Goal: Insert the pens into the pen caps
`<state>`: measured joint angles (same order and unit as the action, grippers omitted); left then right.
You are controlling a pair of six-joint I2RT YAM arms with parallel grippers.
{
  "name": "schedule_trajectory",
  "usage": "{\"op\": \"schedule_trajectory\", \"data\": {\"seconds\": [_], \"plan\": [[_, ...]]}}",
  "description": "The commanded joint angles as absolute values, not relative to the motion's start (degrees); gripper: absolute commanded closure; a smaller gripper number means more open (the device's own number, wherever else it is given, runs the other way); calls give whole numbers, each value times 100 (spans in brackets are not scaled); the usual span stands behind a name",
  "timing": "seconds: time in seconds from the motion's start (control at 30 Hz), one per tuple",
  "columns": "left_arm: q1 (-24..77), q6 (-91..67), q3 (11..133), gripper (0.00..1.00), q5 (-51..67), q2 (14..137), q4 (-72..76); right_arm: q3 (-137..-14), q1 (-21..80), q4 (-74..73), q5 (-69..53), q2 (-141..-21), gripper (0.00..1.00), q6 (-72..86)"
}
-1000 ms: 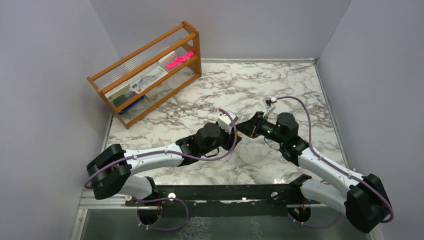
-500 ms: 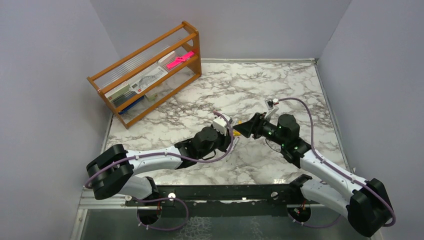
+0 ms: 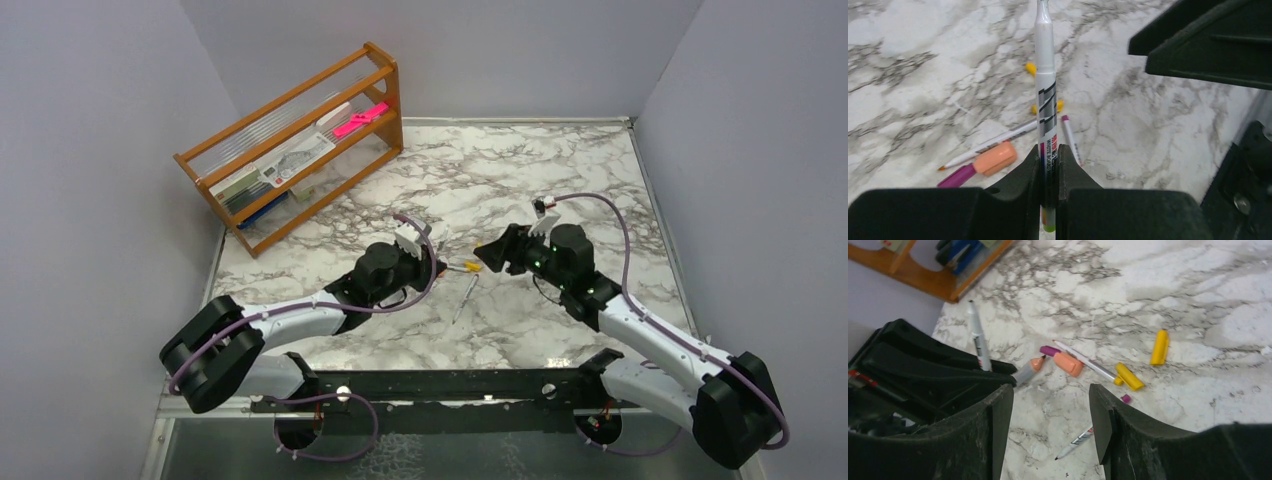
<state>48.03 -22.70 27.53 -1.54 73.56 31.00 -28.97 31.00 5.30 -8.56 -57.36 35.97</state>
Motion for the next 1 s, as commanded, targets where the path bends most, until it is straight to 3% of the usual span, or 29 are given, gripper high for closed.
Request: {"op": "schedule_trajectory", "data": {"seconds": [0.0, 0.1, 0.17, 0.3, 0.47, 0.57, 0.67, 0.77, 0.97], "plan": [[4799, -2014, 2695, 100, 1766, 7422, 4110, -2498, 3094, 2239, -2080, -5260, 40, 3559], [4790, -2063, 2707, 100, 2202, 7557, 4428, -2562, 3094, 2161, -1811, -5289, 39, 3610], [4763, -2086, 2740, 100, 2157, 7637, 4441, -2903, 3094, 1257, -1018, -5565, 46, 3532], [4308, -2658, 2518, 100, 2032, 7614, 4843, -3680, 3091, -47, -113, -6578, 47, 3090], [3930, -3081, 2294, 100, 1934, 7337, 5196, -4303, 3094, -352, 347, -7577, 52, 2655], [3920, -3027, 2300, 100, 1925, 7259, 5043, -4675, 3101, -531, 627, -8165, 61, 2624], [3907, -2957, 2250, 100, 1829, 7191, 4853, -5003, 3102, -753, 880, -8703, 82, 2630], [3885, -2897, 2159, 100, 1735, 7097, 4720, -5204, 3102, -851, 941, -9114, 95, 2577], [3850, -2643, 2127, 100, 1573, 6949, 4392, -5119, 3103, -780, 769, -9299, 98, 2534]]}}
